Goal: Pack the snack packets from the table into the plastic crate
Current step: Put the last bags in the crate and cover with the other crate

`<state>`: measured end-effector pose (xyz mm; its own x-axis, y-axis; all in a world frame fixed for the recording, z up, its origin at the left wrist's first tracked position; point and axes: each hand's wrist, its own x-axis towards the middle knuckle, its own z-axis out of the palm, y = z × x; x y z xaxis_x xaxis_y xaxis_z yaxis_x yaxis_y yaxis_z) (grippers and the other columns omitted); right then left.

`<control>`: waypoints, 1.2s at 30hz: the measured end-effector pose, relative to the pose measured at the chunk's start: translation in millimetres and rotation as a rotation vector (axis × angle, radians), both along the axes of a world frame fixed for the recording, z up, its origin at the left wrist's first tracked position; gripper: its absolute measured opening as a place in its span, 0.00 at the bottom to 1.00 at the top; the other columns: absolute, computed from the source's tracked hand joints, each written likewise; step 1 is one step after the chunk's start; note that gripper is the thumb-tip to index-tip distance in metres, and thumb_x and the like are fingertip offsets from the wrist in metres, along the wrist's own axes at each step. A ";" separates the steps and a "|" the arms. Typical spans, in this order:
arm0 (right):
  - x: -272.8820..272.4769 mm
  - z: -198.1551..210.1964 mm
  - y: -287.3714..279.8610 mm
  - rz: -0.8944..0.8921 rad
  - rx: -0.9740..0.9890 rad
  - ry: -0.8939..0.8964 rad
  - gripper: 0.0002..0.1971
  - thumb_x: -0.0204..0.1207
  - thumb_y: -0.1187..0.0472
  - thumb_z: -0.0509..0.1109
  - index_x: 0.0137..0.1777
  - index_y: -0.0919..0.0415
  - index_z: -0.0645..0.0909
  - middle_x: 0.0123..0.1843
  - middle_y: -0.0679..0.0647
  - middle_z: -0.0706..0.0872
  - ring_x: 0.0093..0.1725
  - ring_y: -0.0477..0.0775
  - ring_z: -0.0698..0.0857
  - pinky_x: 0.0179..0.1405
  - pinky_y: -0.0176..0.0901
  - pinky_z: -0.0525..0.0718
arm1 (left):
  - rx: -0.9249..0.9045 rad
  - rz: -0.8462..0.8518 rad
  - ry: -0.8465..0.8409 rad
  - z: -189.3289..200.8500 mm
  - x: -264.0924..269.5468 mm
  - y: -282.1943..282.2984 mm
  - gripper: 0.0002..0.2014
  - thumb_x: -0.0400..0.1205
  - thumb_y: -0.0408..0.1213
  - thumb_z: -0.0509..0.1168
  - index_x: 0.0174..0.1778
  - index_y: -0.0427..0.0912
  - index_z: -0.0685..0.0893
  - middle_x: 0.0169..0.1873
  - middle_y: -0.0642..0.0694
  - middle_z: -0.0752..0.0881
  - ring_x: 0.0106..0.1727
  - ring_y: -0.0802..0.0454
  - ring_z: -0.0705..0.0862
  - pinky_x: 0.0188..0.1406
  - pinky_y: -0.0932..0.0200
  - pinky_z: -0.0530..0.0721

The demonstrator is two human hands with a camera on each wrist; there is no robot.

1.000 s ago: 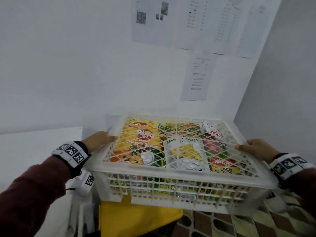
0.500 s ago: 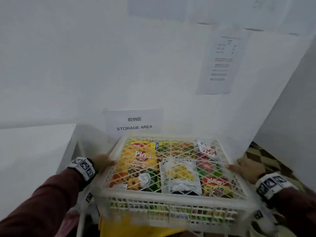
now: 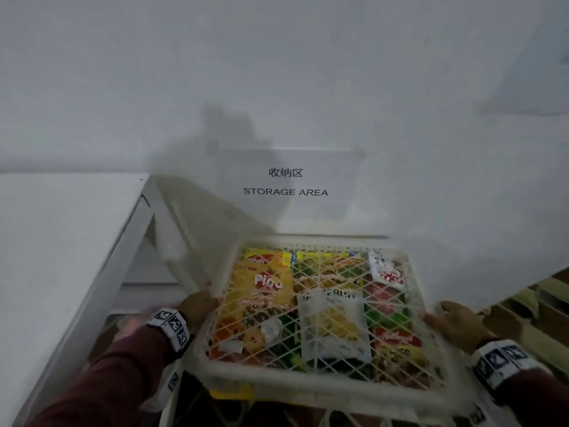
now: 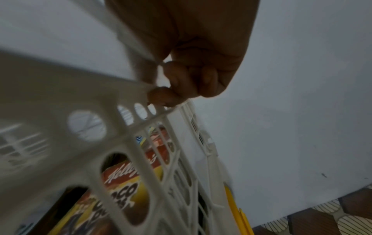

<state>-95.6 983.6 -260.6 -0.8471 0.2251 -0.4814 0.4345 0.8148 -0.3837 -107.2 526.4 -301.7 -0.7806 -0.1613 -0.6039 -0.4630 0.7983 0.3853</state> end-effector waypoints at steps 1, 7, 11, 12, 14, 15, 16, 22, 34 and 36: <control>-6.8 -8.6 -3.0 0.008 -0.015 -0.020 0.37 0.63 0.37 0.74 0.56 0.73 0.80 0.57 0.70 0.84 0.54 0.65 0.83 0.47 0.49 0.78 | 0.004 0.028 0.002 -8.3 2.5 -2.3 0.20 0.86 0.42 0.55 0.69 0.33 0.74 0.66 0.34 0.79 0.66 0.40 0.78 0.62 0.56 0.74; -39.1 -82.5 -18.4 0.047 -0.026 -0.125 0.17 0.75 0.54 0.71 0.52 0.70 0.78 0.57 0.69 0.83 0.54 0.63 0.82 0.47 0.42 0.71 | 0.002 0.110 -0.015 -74.4 15.6 -13.1 0.09 0.86 0.38 0.55 0.51 0.35 0.76 0.48 0.38 0.80 0.58 0.40 0.81 0.50 0.59 0.72; -55.3 -134.1 -24.7 0.051 -0.038 -0.147 0.14 0.75 0.55 0.72 0.46 0.67 0.77 0.51 0.69 0.84 0.50 0.64 0.82 0.46 0.46 0.75 | 0.014 0.148 -0.007 -112.1 15.5 -18.7 0.10 0.86 0.39 0.55 0.40 0.39 0.71 0.41 0.40 0.78 0.47 0.43 0.80 0.51 0.53 0.75; -58.5 -147.9 -24.8 0.048 -0.039 -0.156 0.14 0.74 0.55 0.72 0.43 0.66 0.77 0.47 0.67 0.83 0.47 0.63 0.82 0.44 0.46 0.75 | 0.019 0.154 0.002 -122.9 14.6 -21.4 0.11 0.86 0.40 0.55 0.40 0.40 0.71 0.40 0.40 0.78 0.47 0.43 0.80 0.51 0.52 0.75; -63.4 -173.3 -24.3 0.034 -0.044 -0.172 0.14 0.73 0.53 0.72 0.38 0.63 0.75 0.43 0.64 0.82 0.42 0.59 0.80 0.42 0.45 0.74 | 0.015 0.170 -0.005 -143.9 12.5 -25.3 0.12 0.86 0.42 0.56 0.37 0.43 0.70 0.37 0.43 0.77 0.44 0.45 0.79 0.46 0.53 0.74; -65.2 -185.8 -24.0 0.024 -0.055 -0.178 0.15 0.73 0.52 0.72 0.39 0.63 0.74 0.43 0.62 0.81 0.42 0.58 0.79 0.43 0.45 0.74 | 0.013 0.180 -0.009 -154.0 11.9 -25.4 0.14 0.86 0.41 0.56 0.34 0.45 0.69 0.34 0.45 0.76 0.42 0.47 0.77 0.42 0.55 0.71; -66.3 -195.9 -23.1 0.010 -0.056 -0.186 0.15 0.73 0.52 0.72 0.42 0.63 0.73 0.45 0.63 0.80 0.44 0.59 0.79 0.44 0.45 0.73 | 0.016 0.180 0.012 -162.7 11.2 -24.8 0.15 0.86 0.40 0.56 0.32 0.46 0.67 0.31 0.47 0.73 0.41 0.48 0.76 0.40 0.57 0.69; -74.7 -252.3 -21.4 -0.001 -0.031 -0.177 0.16 0.73 0.55 0.73 0.50 0.66 0.75 0.57 0.71 0.83 0.56 0.69 0.82 0.50 0.50 0.76 | 0.029 0.177 0.024 -209.4 8.1 -17.7 0.12 0.86 0.39 0.56 0.38 0.40 0.67 0.31 0.49 0.68 0.35 0.51 0.71 0.34 0.59 0.63; -66.1 -321.1 5.6 0.062 -0.122 -0.111 0.13 0.74 0.60 0.72 0.37 0.63 0.71 0.17 0.45 0.74 0.19 0.40 0.81 0.14 0.26 0.71 | 0.075 0.179 0.050 -255.2 18.6 -19.2 0.16 0.86 0.39 0.56 0.32 0.48 0.60 0.30 0.49 0.67 0.33 0.50 0.70 0.31 0.65 0.67; -68.3 -327.3 8.6 0.095 -0.114 -0.139 0.12 0.75 0.58 0.71 0.40 0.63 0.71 0.14 0.43 0.73 0.15 0.43 0.76 0.14 0.30 0.71 | 0.089 0.183 0.016 -255.0 17.3 -20.4 0.16 0.86 0.40 0.55 0.32 0.48 0.60 0.30 0.49 0.67 0.31 0.52 0.70 0.31 0.64 0.67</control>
